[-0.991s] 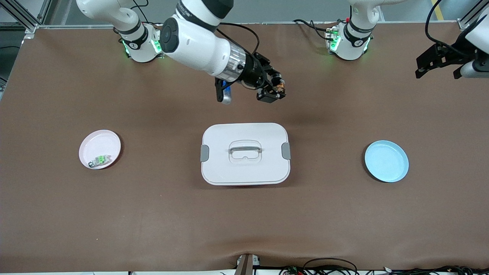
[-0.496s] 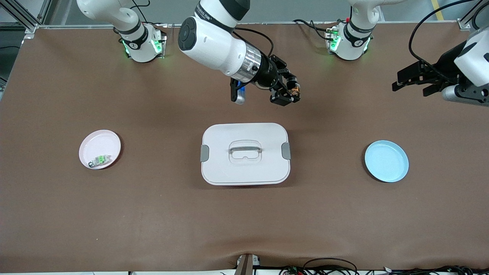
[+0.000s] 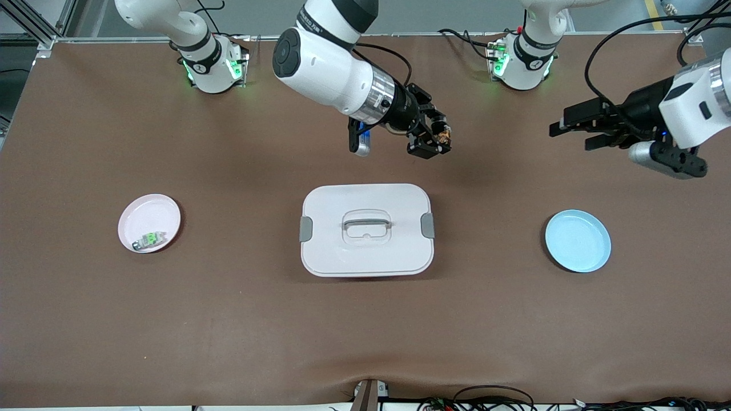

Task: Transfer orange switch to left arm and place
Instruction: 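Reach the left gripper toward the orange switch held by the right gripper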

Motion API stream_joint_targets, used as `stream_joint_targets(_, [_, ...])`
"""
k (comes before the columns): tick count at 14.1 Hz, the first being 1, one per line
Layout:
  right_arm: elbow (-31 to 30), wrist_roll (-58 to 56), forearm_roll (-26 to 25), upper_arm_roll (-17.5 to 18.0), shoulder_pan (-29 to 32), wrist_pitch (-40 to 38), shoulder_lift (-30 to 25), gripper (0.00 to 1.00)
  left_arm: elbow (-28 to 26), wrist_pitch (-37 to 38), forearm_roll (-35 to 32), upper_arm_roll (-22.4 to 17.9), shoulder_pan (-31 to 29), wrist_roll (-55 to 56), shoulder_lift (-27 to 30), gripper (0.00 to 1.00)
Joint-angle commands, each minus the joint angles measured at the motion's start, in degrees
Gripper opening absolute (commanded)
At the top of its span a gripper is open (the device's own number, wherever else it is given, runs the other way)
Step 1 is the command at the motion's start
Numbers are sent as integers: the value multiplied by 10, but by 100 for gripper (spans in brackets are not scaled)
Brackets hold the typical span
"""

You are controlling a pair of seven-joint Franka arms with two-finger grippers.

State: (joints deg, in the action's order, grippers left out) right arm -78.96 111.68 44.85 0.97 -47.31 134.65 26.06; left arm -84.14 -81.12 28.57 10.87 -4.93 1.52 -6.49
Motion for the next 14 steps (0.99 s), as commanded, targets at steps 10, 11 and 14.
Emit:
stream_joint_targets(10, [19,1,9,-8,-8,4,14,31,-179,-140,183,40,-1,-104,62,100])
stream_joint_targets(11, [19,1,9,-8,-9,4,14,31,-184,-145,187,55,-3,-105,62,100])
stream_joint_targets(14, [19,1,9,-8,-8,4,14,31,-205,-165,191,72,-2,-116,64,100])
